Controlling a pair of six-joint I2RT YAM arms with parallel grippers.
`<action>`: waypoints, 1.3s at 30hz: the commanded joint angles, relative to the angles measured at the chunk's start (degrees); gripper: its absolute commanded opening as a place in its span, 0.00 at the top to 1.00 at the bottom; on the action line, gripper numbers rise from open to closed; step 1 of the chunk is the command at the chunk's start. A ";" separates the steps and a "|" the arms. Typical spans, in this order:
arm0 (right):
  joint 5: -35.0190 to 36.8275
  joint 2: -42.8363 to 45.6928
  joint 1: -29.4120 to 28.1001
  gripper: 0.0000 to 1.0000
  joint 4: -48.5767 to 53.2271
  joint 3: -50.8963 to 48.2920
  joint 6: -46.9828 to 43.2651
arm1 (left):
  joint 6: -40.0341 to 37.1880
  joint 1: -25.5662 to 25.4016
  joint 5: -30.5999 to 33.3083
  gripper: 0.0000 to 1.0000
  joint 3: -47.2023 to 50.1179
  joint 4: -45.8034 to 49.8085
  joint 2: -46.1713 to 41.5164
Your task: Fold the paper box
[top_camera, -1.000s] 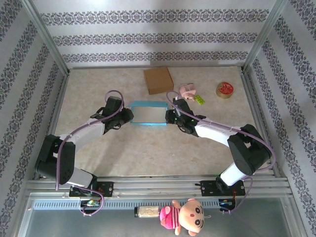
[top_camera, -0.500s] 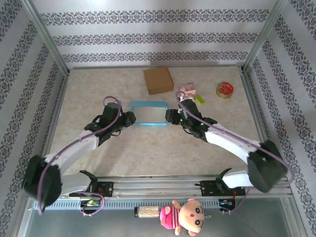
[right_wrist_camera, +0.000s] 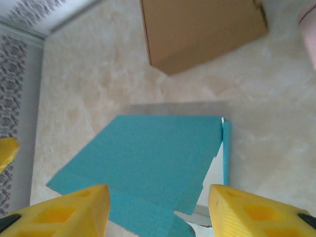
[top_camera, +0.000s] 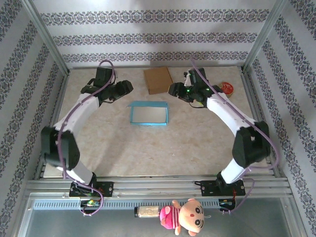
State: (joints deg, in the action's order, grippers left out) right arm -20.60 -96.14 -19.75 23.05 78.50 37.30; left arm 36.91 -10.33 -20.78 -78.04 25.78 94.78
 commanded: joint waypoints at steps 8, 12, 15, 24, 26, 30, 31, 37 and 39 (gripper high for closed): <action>-9.40 -11.96 -1.21 0.49 6.08 4.78 2.41 | 1.16 0.49 -14.27 0.46 2.56 -4.31 8.25; -9.33 -14.10 -2.46 0.59 4.12 5.04 3.30 | 2.59 0.48 -15.05 0.61 5.06 -7.21 9.54; -8.49 -15.60 -3.07 0.63 3.40 5.02 3.83 | 3.33 0.50 -15.43 0.64 6.61 -8.98 10.41; 1.58 -16.56 -4.60 0.69 2.64 -0.94 -1.17 | 2.66 0.46 -11.80 0.66 12.82 -11.42 11.14; 2.27 -15.41 -4.51 0.65 2.19 -1.76 -1.68 | 2.60 0.56 -11.83 0.65 13.65 -12.22 10.20; 2.75 -13.16 -4.12 0.57 3.37 -0.03 -2.48 | 1.86 0.50 -10.76 0.52 11.66 -10.42 7.87; 3.01 -12.29 -4.08 0.56 3.94 0.56 -2.82 | 1.35 0.55 -10.06 0.50 10.91 -9.45 7.02; 7.38 -7.84 -4.03 0.44 6.48 2.68 -5.58 | -0.86 0.53 -4.78 0.37 9.91 -6.20 0.53; 10.41 -7.01 -4.28 0.37 6.41 2.76 -7.10 | -2.76 0.55 -2.28 0.32 10.05 -6.08 -0.85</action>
State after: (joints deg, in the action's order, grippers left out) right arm -15.38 -105.97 -24.12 28.08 79.40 33.12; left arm 37.08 -9.41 -27.46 -66.32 17.63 97.06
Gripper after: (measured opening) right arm 0.612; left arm 0.675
